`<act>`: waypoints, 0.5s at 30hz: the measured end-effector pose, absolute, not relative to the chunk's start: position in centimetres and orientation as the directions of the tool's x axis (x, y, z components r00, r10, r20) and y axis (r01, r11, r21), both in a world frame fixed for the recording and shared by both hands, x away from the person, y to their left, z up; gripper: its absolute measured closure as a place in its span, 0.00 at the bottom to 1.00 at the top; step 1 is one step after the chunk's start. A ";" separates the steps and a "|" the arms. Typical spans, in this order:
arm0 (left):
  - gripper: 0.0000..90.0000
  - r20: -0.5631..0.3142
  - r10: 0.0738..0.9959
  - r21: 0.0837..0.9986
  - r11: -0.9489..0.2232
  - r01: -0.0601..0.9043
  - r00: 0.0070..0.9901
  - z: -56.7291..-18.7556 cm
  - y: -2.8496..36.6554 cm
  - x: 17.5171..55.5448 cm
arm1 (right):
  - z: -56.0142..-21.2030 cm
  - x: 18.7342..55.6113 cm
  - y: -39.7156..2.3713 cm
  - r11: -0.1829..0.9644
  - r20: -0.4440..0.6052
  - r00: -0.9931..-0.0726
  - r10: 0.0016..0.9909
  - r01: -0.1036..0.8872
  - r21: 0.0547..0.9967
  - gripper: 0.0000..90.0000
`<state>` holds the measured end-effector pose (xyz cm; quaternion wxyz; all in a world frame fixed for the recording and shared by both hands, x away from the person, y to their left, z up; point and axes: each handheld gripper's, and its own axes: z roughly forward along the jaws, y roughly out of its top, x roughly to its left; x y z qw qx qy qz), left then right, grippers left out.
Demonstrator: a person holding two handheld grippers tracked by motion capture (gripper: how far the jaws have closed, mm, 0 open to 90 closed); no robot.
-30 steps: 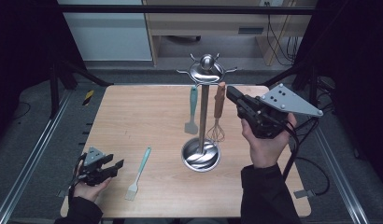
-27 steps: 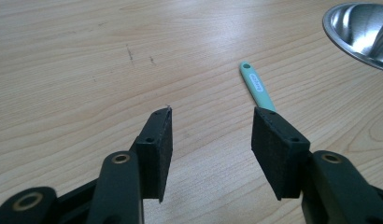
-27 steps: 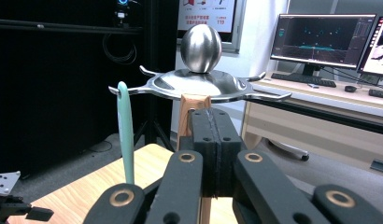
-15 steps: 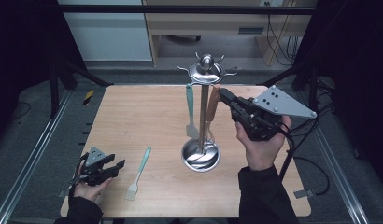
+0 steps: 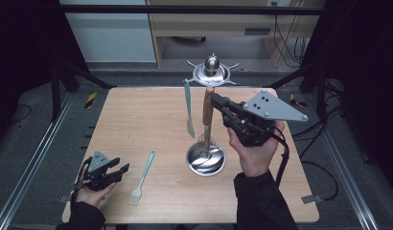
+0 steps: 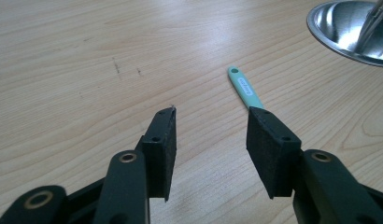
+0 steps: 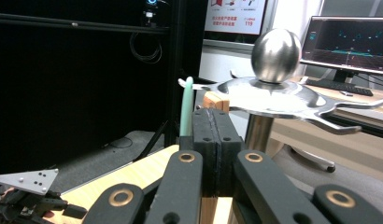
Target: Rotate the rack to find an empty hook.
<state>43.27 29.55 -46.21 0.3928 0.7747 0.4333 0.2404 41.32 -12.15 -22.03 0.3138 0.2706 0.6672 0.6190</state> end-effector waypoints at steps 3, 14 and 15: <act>0.59 0.027 0.865 0.808 -0.315 0.498 0.502 -46.2 29.6 43.3 | -22.0 41.3 -12.2 0.092 -0.086 -0.660 0.746 -0.025 0.995 1.00; 0.59 0.019 0.879 0.789 -0.306 0.533 0.476 -46.1 29.5 43.3 | -22.8 41.8 -15.6 0.076 -0.063 -0.583 0.810 -0.001 0.997 1.00; 0.59 0.021 0.880 0.789 -0.306 0.533 0.474 -46.0 29.5 43.3 | -22.9 41.9 -15.9 0.075 -0.061 -0.574 0.816 0.000 0.997 1.00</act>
